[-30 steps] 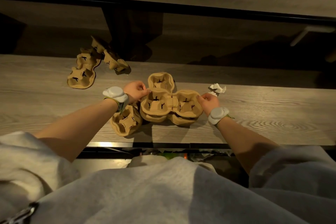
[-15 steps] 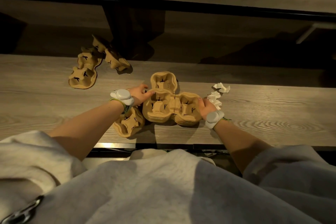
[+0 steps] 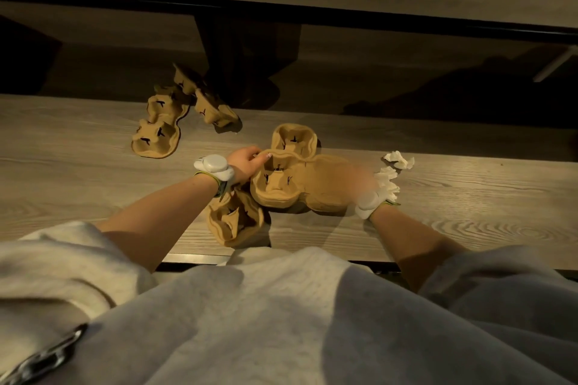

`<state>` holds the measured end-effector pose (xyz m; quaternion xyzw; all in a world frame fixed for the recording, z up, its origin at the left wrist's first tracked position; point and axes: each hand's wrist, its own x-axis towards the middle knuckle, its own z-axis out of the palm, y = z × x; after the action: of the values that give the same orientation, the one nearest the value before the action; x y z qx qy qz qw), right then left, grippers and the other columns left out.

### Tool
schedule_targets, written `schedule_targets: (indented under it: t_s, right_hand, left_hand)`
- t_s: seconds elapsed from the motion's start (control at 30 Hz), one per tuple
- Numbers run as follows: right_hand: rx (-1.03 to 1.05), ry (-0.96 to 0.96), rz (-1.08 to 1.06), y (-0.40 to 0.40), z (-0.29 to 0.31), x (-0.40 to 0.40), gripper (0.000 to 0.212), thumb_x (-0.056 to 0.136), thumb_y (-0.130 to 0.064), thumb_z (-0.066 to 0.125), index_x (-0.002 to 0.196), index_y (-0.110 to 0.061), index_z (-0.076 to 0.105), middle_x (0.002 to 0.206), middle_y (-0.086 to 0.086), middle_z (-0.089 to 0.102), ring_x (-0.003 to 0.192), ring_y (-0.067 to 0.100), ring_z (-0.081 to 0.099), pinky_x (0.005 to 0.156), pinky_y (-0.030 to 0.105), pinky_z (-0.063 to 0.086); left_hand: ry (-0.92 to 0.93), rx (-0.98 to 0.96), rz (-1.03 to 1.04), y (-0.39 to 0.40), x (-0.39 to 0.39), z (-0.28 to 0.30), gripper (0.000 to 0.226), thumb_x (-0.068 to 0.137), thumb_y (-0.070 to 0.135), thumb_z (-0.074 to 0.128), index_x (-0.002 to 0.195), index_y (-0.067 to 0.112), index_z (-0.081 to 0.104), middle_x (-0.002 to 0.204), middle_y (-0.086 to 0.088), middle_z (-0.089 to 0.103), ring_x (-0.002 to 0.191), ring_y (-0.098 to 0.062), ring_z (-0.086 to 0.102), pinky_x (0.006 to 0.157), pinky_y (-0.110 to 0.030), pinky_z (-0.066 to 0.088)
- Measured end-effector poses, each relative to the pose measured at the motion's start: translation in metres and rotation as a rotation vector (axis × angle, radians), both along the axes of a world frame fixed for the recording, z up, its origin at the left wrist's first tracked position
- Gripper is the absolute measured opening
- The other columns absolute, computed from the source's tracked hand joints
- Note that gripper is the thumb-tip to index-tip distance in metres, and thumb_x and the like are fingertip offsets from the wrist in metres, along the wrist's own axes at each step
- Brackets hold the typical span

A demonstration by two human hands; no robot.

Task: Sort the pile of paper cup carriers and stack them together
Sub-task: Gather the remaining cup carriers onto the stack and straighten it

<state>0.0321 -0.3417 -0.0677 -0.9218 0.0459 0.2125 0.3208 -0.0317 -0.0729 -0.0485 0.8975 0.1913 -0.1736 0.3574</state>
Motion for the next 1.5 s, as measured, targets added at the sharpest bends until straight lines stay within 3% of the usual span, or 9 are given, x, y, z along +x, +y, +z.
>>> schedule_targets:
  t_s: [0.27,0.47,0.53,0.67,0.9,1.03,1.27,1.43,1.5]
  right_hand:
    - [-0.109,0.048,-0.098,0.033,0.012,0.037,0.059,0.101,-0.046,0.021,0.124,-0.004,0.056,0.128,0.02,0.057,0.12,0.037,0.052,0.1,0.04,0.035]
    - [-0.085,0.081,-0.004,0.061,0.009,0.051,0.055,0.1,-0.041,0.026,0.118,-0.002,0.06,0.119,0.02,0.062,0.109,0.034,0.058,0.088,0.034,0.042]
    - [-0.096,0.091,0.004,0.06,0.003,0.053,0.055,0.099,-0.043,0.027,0.117,-0.003,0.06,0.117,0.019,0.062,0.107,0.034,0.058,0.086,0.035,0.042]
    - [-0.132,0.098,0.002,0.057,-0.003,0.056,0.055,0.098,-0.044,0.027,0.118,-0.006,0.061,0.117,0.018,0.063,0.107,0.034,0.058,0.092,0.04,0.044]
    - [-0.163,0.087,0.038,0.062,-0.004,0.062,0.051,0.099,-0.041,0.027,0.114,-0.006,0.061,0.115,0.019,0.063,0.103,0.034,0.059,0.087,0.038,0.044]
    - [-0.179,0.071,0.048,0.062,-0.002,0.06,0.049,0.1,-0.04,0.027,0.114,-0.006,0.06,0.114,0.02,0.062,0.103,0.034,0.058,0.086,0.036,0.043]
    - [-0.165,0.066,0.063,0.062,0.005,0.054,0.049,0.1,-0.037,0.027,0.121,-0.004,0.058,0.121,0.02,0.06,0.109,0.036,0.057,0.091,0.037,0.043]
    - [-0.206,0.038,0.109,0.064,0.02,0.046,0.047,0.101,-0.033,0.027,0.125,-0.003,0.054,0.125,0.022,0.057,0.113,0.037,0.055,0.092,0.038,0.043]
    - [-0.242,0.029,0.138,0.065,0.024,0.044,0.048,0.101,-0.035,0.027,0.126,-0.005,0.054,0.126,0.021,0.056,0.115,0.036,0.054,0.094,0.04,0.043]
  left_hand:
    - [-0.225,0.017,0.432,0.045,0.024,0.002,0.041,0.09,0.047,0.049,0.105,0.011,0.062,0.101,-0.012,0.062,0.093,-0.031,0.06,0.077,-0.033,0.043]
    - [-0.182,0.132,0.864,0.102,0.05,0.013,0.068,0.076,0.064,0.044,0.121,0.014,0.051,0.124,-0.013,0.058,0.111,-0.036,0.057,0.093,-0.044,0.042]
    - [-0.174,0.185,0.864,0.114,0.062,0.013,0.067,0.082,0.062,0.045,0.128,0.015,0.05,0.132,-0.011,0.055,0.12,-0.033,0.053,0.097,-0.042,0.042]
    - [-0.038,0.031,0.84,0.125,0.084,-0.008,0.095,0.07,0.067,0.054,0.144,0.013,0.028,0.146,-0.018,0.039,0.132,-0.039,0.041,0.108,-0.05,0.035]
    - [-0.042,0.168,0.75,0.121,0.079,-0.018,0.061,0.089,0.047,0.044,0.133,0.005,0.039,0.133,-0.021,0.052,0.122,-0.04,0.05,0.102,-0.046,0.039]
    - [-0.074,0.072,0.828,0.123,0.07,-0.018,0.062,0.094,0.047,0.041,0.143,0.011,0.029,0.136,-0.022,0.05,0.124,-0.042,0.048,0.102,-0.049,0.038]
    - [-0.211,-0.096,0.91,0.122,0.041,-0.003,0.053,0.097,0.039,0.041,0.143,0.014,0.039,0.14,-0.016,0.05,0.127,-0.039,0.046,0.105,-0.042,0.035]
    - [-0.193,-0.297,0.958,0.171,0.019,-0.041,0.089,0.064,0.07,0.037,0.141,0.026,0.04,0.138,-0.013,0.052,0.124,-0.04,0.05,0.105,-0.051,0.04]
    - [-0.217,-0.316,0.988,0.177,0.006,-0.042,0.079,0.071,0.067,0.038,0.14,0.03,0.039,0.137,-0.01,0.053,0.122,-0.037,0.052,0.1,-0.053,0.045]
